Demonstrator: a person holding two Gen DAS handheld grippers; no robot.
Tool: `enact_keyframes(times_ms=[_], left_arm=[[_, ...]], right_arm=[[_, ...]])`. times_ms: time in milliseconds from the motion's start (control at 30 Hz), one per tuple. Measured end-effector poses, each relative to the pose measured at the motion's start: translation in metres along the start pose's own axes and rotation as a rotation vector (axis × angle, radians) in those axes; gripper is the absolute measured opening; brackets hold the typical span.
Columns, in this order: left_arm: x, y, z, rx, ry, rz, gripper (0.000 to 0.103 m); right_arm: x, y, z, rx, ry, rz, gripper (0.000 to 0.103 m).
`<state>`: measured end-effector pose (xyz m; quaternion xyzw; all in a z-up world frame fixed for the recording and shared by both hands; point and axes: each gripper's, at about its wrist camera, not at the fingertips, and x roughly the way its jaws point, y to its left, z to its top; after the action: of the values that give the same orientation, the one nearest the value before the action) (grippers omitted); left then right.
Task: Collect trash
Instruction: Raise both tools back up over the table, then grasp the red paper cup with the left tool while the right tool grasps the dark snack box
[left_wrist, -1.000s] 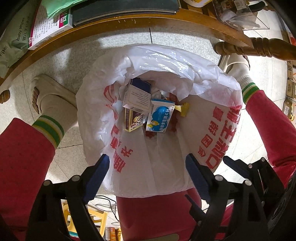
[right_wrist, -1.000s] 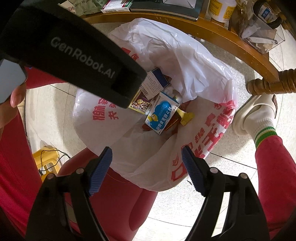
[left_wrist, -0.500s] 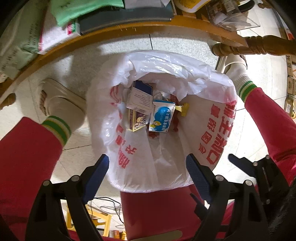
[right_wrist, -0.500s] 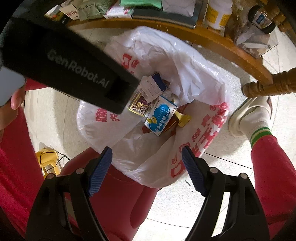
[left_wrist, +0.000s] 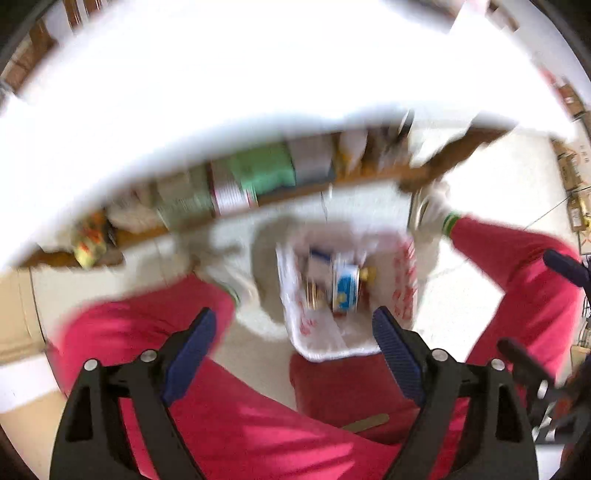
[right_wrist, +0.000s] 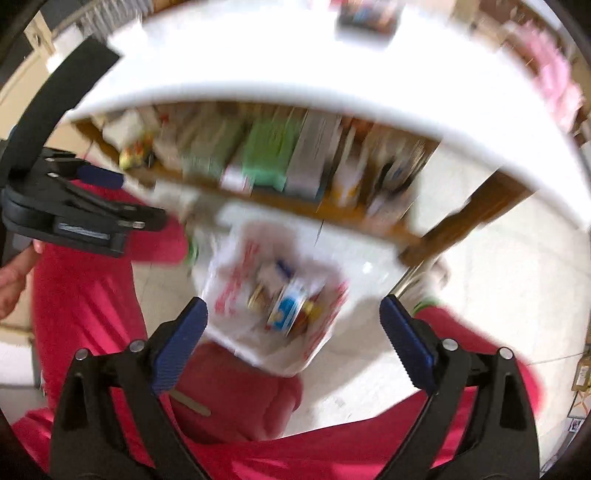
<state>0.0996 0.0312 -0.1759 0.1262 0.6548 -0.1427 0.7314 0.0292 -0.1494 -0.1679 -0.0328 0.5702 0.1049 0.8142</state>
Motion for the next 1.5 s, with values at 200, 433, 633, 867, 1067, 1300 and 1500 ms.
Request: enact_keyframes(times_ms=[200, 433, 633, 867, 1067, 1300, 1500], left_arm=[[-0.135, 0.002, 0.047, 0.082, -0.193, 0.004, 0.095], [-0.213, -0.018, 0.106, 0.19, -0.203, -0.009, 0.095], [-0.229, -0.017, 0.162, 0.201, -0.17, -0.017, 0.095], [-0.208, -0.016, 0.228, 0.223, -0.096, 0.013, 0.095], [-0.175, -0.017, 0.263, 0.244, -0.036, 0.003, 0.095], [-0.135, -0.021, 0.292, 0.278, 0.015, 0.007, 0.095], [-0.096, -0.017, 0.314, 0.279, 0.069, -0.011, 0.095]], right_arm=[[-0.113, -0.039, 0.056, 0.032, -0.195, -0.023, 0.094], [-0.207, -0.066, 0.101, 0.056, -0.37, -0.05, 0.096], [-0.255, -0.077, 0.131, 0.066, -0.477, -0.059, 0.096], [-0.277, -0.089, 0.168, 0.064, -0.544, -0.073, 0.096], [-0.25, -0.102, 0.197, 0.103, -0.497, -0.064, 0.096], [-0.198, -0.106, 0.22, 0.118, -0.4, -0.052, 0.096], [-0.143, -0.106, 0.233, 0.123, -0.291, -0.02, 0.096]])
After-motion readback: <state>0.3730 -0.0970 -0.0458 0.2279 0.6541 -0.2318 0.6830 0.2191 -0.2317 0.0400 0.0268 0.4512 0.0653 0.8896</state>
